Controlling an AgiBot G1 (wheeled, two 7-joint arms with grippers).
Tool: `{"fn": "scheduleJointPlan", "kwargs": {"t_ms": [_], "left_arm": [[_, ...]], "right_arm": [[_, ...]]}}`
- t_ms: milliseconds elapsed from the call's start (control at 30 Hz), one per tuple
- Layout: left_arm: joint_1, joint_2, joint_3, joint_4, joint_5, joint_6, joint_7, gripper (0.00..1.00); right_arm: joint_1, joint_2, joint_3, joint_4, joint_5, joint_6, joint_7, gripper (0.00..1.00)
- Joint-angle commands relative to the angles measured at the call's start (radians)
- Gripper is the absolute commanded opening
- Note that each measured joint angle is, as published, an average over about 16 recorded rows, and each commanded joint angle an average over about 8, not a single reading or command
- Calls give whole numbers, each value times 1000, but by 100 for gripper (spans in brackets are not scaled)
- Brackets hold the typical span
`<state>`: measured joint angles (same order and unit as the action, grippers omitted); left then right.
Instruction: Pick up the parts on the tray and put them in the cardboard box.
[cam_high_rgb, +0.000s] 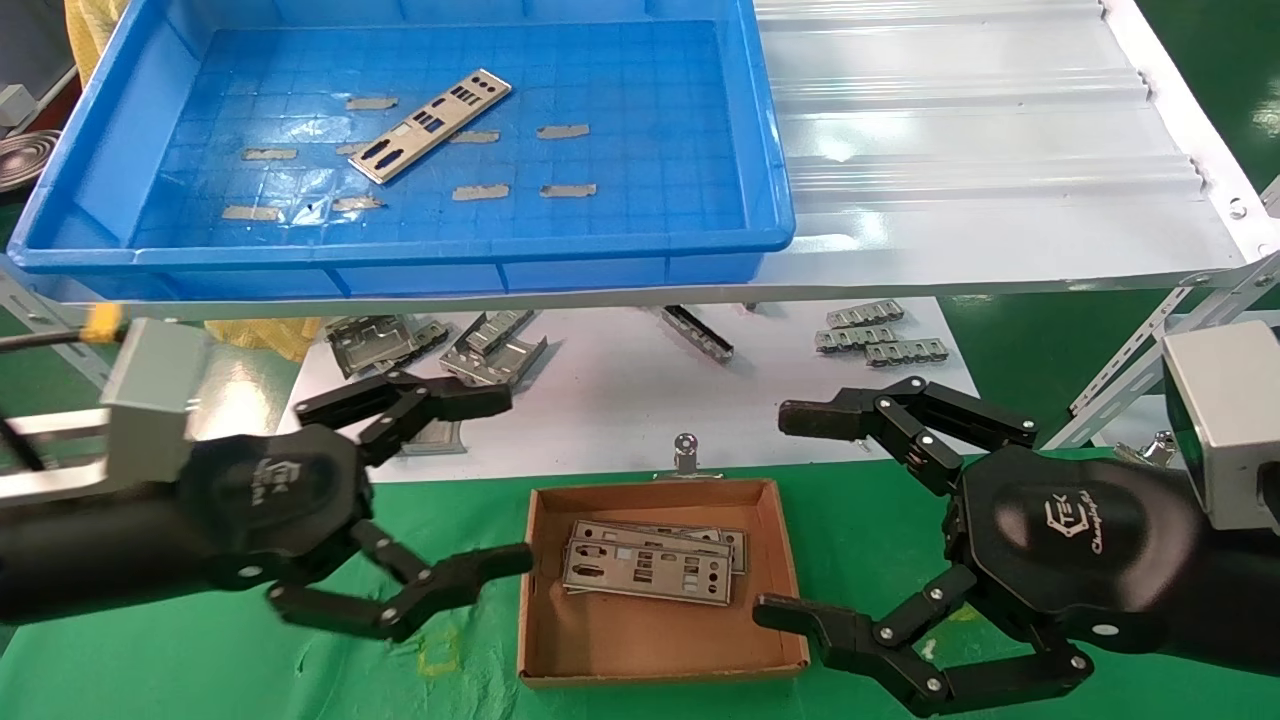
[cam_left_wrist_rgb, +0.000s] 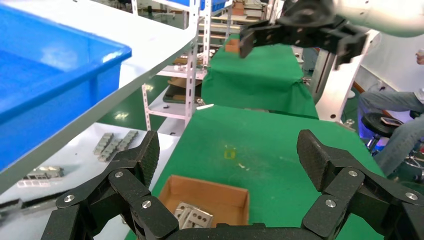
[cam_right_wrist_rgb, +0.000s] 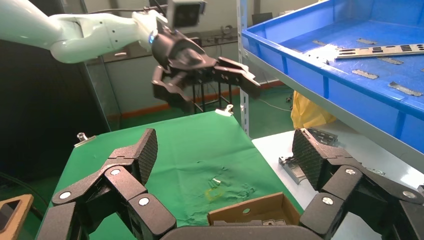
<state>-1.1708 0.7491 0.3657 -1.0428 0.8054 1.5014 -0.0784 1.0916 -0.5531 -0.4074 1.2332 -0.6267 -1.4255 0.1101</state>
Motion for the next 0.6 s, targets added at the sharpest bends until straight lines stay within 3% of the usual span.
{"fn": "scheduleJointPlan", "kwargs": {"t_ms": [33,600], "left_arm": [[16,-22,-14,-39,-12,-1,-18,100],[114,-161,-103,-278,-91,-5,-122,100]], "right_arm": [[0,0,0,0,0,0,0,100],[0,0,0,0,0,0,0,100]]}}
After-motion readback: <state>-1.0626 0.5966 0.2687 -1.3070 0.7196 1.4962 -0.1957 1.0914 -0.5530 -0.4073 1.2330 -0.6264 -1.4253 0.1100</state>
